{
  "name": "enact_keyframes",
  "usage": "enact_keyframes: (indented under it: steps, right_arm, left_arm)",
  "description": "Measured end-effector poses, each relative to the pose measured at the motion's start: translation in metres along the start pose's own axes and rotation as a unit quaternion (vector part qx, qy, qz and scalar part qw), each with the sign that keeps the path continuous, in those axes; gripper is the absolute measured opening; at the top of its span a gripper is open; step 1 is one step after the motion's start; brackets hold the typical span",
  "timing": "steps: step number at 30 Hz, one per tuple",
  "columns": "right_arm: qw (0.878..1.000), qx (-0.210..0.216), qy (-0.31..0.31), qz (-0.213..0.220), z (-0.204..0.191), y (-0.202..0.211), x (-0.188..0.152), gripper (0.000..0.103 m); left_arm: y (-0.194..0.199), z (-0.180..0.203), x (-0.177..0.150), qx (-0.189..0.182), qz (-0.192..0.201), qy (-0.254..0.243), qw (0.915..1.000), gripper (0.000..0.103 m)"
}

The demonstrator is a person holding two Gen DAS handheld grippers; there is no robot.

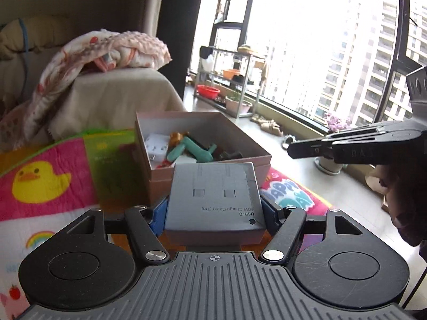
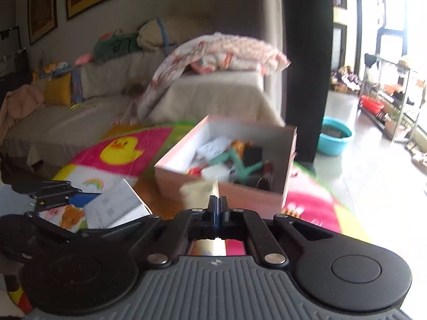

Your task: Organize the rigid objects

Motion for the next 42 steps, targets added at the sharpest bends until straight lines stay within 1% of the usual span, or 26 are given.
enact_keyframes:
  steps: [2, 4, 6, 7, 8, 10, 11, 12, 14, 15, 18, 19, 20, 22, 23, 24, 27, 32, 34, 37, 38, 39, 41, 42]
  right_arm:
    - [1.0, 0.003, 0.003, -0.006, 0.002, -0.003, -0.002, 0.0]
    - [1.0, 0.012, 0.011, -0.02, 0.0, -0.006, -0.012, 0.002]
    - [0.999, 0.014, 0.024, -0.038, -0.006, -0.011, -0.026, 0.014]
    - [0.998, 0.013, 0.031, -0.046, -0.008, -0.015, -0.032, 0.03]
    - [0.998, 0.013, 0.037, -0.051, -0.01, -0.017, -0.038, 0.042]
    - [0.997, 0.018, 0.05, -0.062, -0.014, -0.024, -0.049, 0.049]
    - [0.996, 0.019, 0.053, -0.068, -0.015, -0.029, -0.053, 0.051]
    - [0.996, 0.018, 0.052, -0.074, -0.015, -0.036, -0.056, 0.052]
    - [0.995, 0.015, 0.043, -0.086, -0.012, -0.048, -0.059, 0.058]
    - [0.995, 0.014, 0.036, -0.09, -0.011, -0.054, -0.06, 0.059]
    - [0.994, 0.019, 0.013, -0.105, -0.01, -0.063, -0.064, 0.059]
    - [0.993, 0.028, 0.006, -0.115, -0.012, -0.064, -0.066, 0.059]
    - [0.991, 0.045, 0.003, -0.124, -0.016, -0.063, -0.067, 0.06]
    - [0.987, 0.093, 0.003, -0.132, -0.027, -0.056, -0.068, 0.06]
    - [0.985, 0.108, 0.008, -0.131, -0.033, -0.052, -0.068, 0.06]
    - [0.985, 0.113, 0.018, -0.127, -0.038, -0.048, -0.067, 0.06]
    - [0.989, 0.089, 0.04, -0.11, -0.048, -0.045, -0.063, 0.06]
    - [0.993, 0.054, 0.018, -0.106, -0.048, -0.065, -0.06, 0.06]
    - [0.993, 0.047, 0.024, -0.103, -0.051, -0.076, -0.063, 0.06]
    - [0.992, 0.041, 0.037, -0.114, -0.055, -0.091, -0.069, 0.058]
    - [0.993, 0.04, 0.041, -0.105, -0.056, -0.091, -0.07, 0.056]
    - [0.992, 0.043, 0.047, -0.106, -0.057, -0.091, -0.07, 0.053]
    - [0.991, 0.05, 0.052, -0.109, -0.058, -0.087, -0.069, 0.035]
    - [0.991, 0.053, 0.052, -0.114, -0.057, -0.085, -0.068, 0.034]
  left_arm:
    - [0.002, 0.0, -0.002, 0.003, -0.001, -0.005, 1.0, 0.074]
    - [0.001, -0.003, -0.013, 0.007, -0.015, 0.004, 0.9999, 0.074]
    - [0.001, -0.01, -0.026, 0.012, -0.035, 0.016, 0.9992, 0.074]
    - [0.002, -0.011, -0.032, 0.018, -0.044, 0.02, 0.9987, 0.074]
    - [0.002, -0.014, -0.039, 0.026, -0.052, 0.025, 0.998, 0.074]
    - [0.003, -0.018, -0.049, 0.043, -0.068, 0.035, 0.9962, 0.074]
    - [0.002, -0.021, -0.054, 0.049, -0.075, 0.041, 0.9952, 0.074]
    - [0.001, -0.022, -0.057, 0.053, -0.081, 0.045, 0.9943, 0.074]
    - [-0.001, -0.023, -0.063, 0.059, -0.09, 0.051, 0.9929, 0.074]
    - [-0.002, -0.023, -0.064, 0.061, -0.093, 0.052, 0.9924, 0.074]
    - [-0.002, -0.023, -0.067, 0.062, -0.097, 0.048, 0.9922, 0.074]
    - [-0.002, -0.022, -0.068, 0.062, -0.097, 0.047, 0.9922, 0.074]
    - [-0.001, -0.022, -0.068, 0.061, -0.097, 0.048, 0.9922, 0.074]
    - [-0.001, -0.022, -0.069, 0.061, -0.097, 0.049, 0.9922, 0.074]
    - [0.0, -0.021, -0.069, 0.061, -0.097, 0.048, 0.9923, 0.074]
    - [-0.001, -0.021, -0.069, 0.061, -0.096, 0.048, 0.9923, 0.074]
    - [-0.001, -0.02, -0.069, 0.063, -0.095, 0.047, 0.9924, 0.074]
    - [0.0, -0.02, -0.07, 0.063, -0.093, 0.049, 0.9924, 0.074]
    - [0.0, -0.018, -0.07, 0.064, -0.094, 0.046, 0.9924, 0.074]
    - [0.001, -0.018, -0.071, 0.064, -0.093, 0.042, 0.9927, 0.074]
    - [0.001, -0.018, -0.071, 0.063, -0.093, 0.041, 0.9929, 0.074]
    - [0.001, -0.018, -0.071, 0.063, -0.092, 0.04, 0.9929, 0.074]
    - [0.002, -0.017, -0.072, 0.064, -0.091, 0.039, 0.993, 0.074]
    - [0.002, -0.017, -0.072, 0.064, -0.092, 0.037, 0.993, 0.074]
Point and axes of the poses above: each gripper's, at about its wrist camera, not at the fingertips, and y roughly against the way its jaws point, z to its right, x to its top, the point moved 1 cm from there along -y, roughly the way its jaws point, and after that the axes turned 8 degrees about z, right-handed, at the moved point
